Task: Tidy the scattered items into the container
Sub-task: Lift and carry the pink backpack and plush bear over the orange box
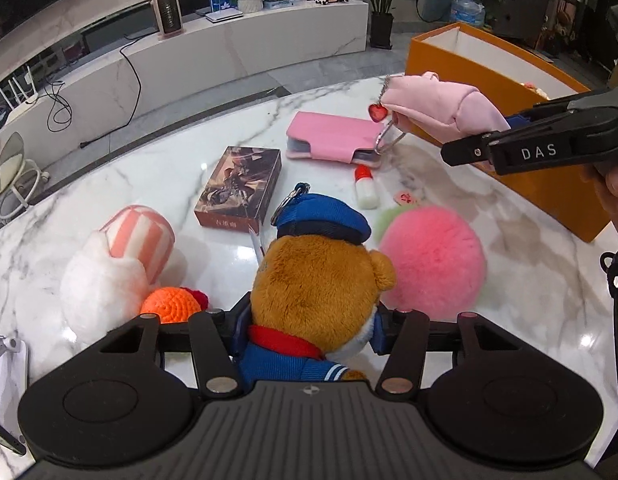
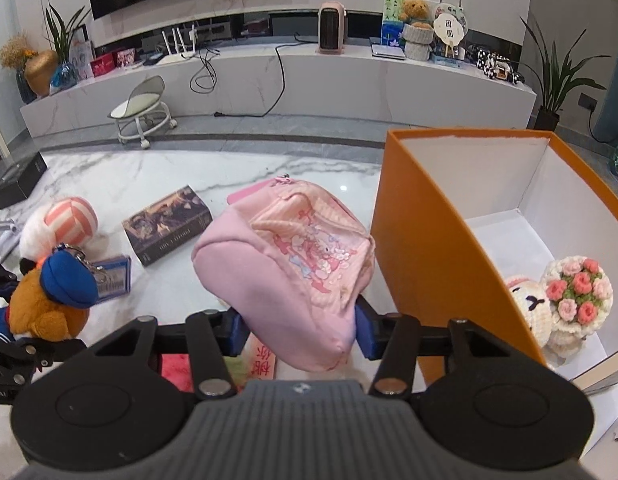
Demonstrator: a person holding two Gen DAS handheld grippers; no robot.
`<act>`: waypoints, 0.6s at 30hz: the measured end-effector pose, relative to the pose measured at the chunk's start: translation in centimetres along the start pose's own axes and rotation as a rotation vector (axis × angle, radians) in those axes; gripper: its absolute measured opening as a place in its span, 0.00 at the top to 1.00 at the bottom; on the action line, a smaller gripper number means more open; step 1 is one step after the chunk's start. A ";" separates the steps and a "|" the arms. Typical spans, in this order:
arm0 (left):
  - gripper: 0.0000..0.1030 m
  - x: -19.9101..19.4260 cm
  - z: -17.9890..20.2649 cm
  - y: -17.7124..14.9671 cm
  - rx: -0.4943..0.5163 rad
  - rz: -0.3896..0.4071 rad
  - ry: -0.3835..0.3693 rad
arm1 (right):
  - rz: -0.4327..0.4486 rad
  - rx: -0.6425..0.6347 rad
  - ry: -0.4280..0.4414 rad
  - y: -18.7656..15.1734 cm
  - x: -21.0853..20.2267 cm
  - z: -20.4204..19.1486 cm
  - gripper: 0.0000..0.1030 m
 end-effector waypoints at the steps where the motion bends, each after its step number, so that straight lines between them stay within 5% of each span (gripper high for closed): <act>1: 0.39 -0.1 0.2 0.1 0.003 0.000 0.001 | 0.005 0.002 0.002 0.1 -0.2 0.0 0.48; 18: 0.39 -0.2 2.6 2.7 0.034 0.030 0.019 | 0.101 0.090 0.018 2.7 -3.7 2.3 0.48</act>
Point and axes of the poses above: each gripper's, at about its wrist camera, not at the fingertips, and x roughly the way its jaws point, z to its right, y to its top, the point moved 3 cm from there along x, roughly the way its jaws point, and after that the axes turned 11 degrees about z, right-handed, at the moved point
